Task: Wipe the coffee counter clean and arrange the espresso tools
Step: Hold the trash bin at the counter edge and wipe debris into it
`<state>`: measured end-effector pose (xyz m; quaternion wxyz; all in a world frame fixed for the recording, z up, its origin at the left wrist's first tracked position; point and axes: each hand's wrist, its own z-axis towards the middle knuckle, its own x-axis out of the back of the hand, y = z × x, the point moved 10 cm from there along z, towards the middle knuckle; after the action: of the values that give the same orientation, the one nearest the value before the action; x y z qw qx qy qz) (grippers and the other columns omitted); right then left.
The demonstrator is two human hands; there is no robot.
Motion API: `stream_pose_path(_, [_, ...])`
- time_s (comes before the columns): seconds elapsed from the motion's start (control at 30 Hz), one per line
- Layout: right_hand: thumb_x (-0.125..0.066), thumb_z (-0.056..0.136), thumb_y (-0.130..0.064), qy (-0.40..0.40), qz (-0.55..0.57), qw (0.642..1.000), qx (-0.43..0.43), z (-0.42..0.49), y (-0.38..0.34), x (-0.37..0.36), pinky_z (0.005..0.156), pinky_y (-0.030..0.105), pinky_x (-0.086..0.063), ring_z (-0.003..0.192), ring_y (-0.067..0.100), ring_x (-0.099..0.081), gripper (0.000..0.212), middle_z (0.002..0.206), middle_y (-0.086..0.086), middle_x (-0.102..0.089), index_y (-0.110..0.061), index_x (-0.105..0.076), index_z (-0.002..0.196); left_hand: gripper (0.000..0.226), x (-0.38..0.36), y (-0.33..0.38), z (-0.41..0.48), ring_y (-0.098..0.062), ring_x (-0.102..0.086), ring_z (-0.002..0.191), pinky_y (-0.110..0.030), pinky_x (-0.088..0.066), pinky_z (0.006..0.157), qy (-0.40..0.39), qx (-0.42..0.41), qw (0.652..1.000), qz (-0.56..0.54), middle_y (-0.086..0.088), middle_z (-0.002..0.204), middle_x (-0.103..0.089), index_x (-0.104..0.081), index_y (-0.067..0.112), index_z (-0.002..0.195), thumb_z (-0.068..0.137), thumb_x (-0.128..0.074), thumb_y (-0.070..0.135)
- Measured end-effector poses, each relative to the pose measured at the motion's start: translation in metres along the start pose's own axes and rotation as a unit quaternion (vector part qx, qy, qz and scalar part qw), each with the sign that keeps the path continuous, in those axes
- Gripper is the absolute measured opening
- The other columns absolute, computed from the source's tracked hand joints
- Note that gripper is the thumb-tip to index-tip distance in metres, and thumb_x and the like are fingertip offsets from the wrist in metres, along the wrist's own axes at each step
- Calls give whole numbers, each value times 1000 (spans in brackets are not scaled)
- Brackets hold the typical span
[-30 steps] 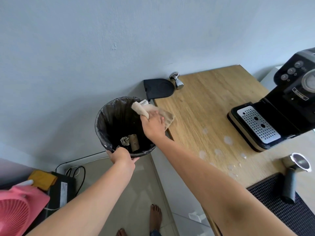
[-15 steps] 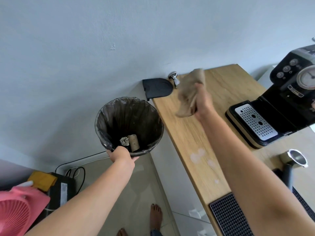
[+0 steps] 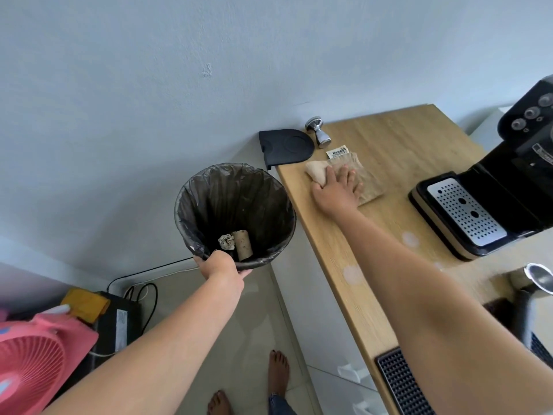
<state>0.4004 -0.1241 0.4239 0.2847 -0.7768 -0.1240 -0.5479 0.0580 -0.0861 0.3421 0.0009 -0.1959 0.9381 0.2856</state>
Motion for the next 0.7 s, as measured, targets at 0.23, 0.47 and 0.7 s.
stream_pose_path(0.23, [-25, 89, -67, 7, -25, 1000, 0, -8, -7, -1, 118, 54, 11, 150, 32, 17, 86, 164, 15, 12, -21, -4, 158, 76, -1, 1, 2, -43, -49, 121, -75, -48, 83, -8, 10, 1000, -9, -5, 149, -46, -32, 48, 150, 96, -27, -6])
stream_pose_path(0.47, [-40, 100, -38, 124, 91, 975, 158, -71, -99, 3, 117, 42, -22, 145, 30, -26, 52, 157, 12, -29, -16, -39, 147, 74, 5, 8, 15, -45, -52, 118, -69, -55, 71, -13, 31, 999, 0, -7, 146, -48, -36, 43, 149, 95, -33, -8])
stream_pose_path(0.7, [-43, 99, -37, 3, 123, 991, 48, -92, -103, -84, 118, 45, -24, 145, 32, -23, 66, 158, 13, -24, -13, -17, 155, 68, 23, 22, 44, -45, -55, 113, -57, -54, 39, -14, 55, 998, 4, -11, 133, -55, -40, 37, 148, 95, -39, -6])
